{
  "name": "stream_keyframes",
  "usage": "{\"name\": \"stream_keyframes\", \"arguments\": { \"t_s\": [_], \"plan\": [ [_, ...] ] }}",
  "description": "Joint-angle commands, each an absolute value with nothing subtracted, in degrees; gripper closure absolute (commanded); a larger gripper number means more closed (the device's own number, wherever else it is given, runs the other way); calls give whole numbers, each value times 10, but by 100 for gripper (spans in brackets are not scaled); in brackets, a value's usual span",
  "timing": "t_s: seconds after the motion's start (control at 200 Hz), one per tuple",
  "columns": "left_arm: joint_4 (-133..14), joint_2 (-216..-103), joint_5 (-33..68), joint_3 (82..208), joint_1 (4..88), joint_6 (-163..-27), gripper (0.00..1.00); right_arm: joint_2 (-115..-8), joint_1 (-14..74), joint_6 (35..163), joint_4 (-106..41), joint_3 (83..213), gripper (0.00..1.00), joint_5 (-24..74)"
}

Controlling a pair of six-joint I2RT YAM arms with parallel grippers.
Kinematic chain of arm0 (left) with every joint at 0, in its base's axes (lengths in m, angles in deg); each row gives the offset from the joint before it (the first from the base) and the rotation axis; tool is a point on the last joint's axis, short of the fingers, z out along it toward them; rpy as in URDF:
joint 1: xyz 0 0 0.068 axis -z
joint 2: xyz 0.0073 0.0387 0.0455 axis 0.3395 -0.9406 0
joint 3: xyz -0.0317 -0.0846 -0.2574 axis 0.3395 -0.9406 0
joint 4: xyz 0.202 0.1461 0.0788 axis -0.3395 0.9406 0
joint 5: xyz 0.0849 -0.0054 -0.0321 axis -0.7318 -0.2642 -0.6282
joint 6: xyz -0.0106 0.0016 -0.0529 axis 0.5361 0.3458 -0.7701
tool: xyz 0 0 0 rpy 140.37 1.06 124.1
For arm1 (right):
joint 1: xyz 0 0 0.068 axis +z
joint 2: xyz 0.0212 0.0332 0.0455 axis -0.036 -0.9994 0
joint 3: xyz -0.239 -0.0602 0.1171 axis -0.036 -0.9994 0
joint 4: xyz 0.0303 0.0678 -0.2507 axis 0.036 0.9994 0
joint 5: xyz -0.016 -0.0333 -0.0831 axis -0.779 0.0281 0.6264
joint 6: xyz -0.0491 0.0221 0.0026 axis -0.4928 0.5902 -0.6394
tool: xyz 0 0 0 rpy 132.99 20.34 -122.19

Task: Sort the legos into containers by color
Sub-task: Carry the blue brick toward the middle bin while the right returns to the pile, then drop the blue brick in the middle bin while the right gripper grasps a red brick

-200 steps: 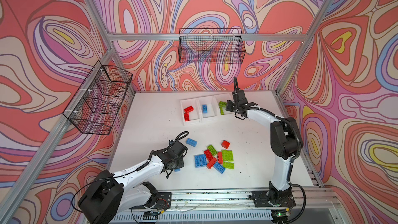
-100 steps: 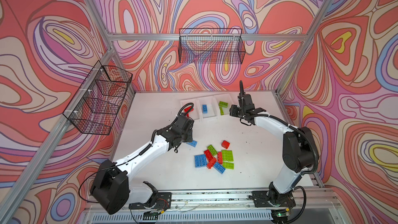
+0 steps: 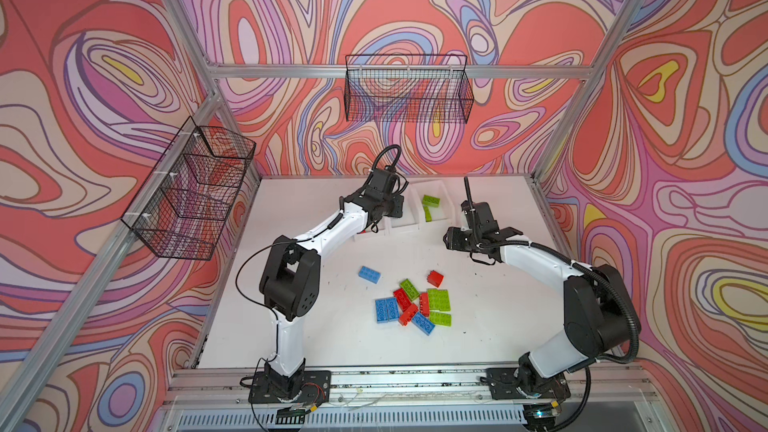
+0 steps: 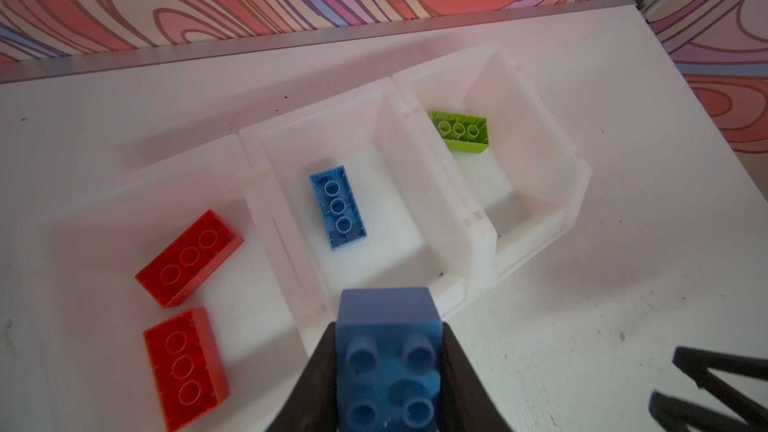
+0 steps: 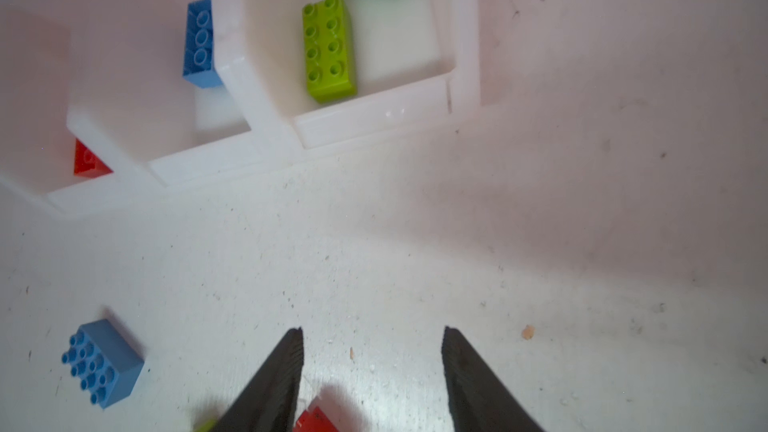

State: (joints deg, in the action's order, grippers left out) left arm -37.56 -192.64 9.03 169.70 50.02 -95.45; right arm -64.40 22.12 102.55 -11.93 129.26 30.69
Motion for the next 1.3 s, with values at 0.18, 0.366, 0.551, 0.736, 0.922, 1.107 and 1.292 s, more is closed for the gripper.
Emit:
{"name": "stream_keyframes", "arguments": {
  "t_s": [0.18, 0.366, 0.551, 0.736, 0.922, 1.107, 1.292],
  "plan": [
    [-421, -2081, 142, 1840, 491, -934, 71, -597, 271, 997, -55, 1257, 31, 287],
    [-390, -2158, 168, 1937, 490, -943, 67, -585, 316, 990, -47, 1238, 29, 289],
    [-382, -2192, 172, 1980, 490, -955, 49, -577, 331, 980, -38, 1221, 28, 287],
    [-381, -2167, 150, 1968, 488, -954, 30, -583, 338, 972, -32, 1218, 22, 297],
    [-396, -2087, 137, 1901, 478, -947, 29, -611, 355, 955, -34, 1229, 25, 286],
    [-449, -1966, 125, 1777, 452, -941, 29, -650, 366, 950, -28, 1243, 33, 309],
    [-471, -1864, 111, 1670, 435, -928, 29, -678, 367, 949, -27, 1256, 37, 334]
  ]
}}
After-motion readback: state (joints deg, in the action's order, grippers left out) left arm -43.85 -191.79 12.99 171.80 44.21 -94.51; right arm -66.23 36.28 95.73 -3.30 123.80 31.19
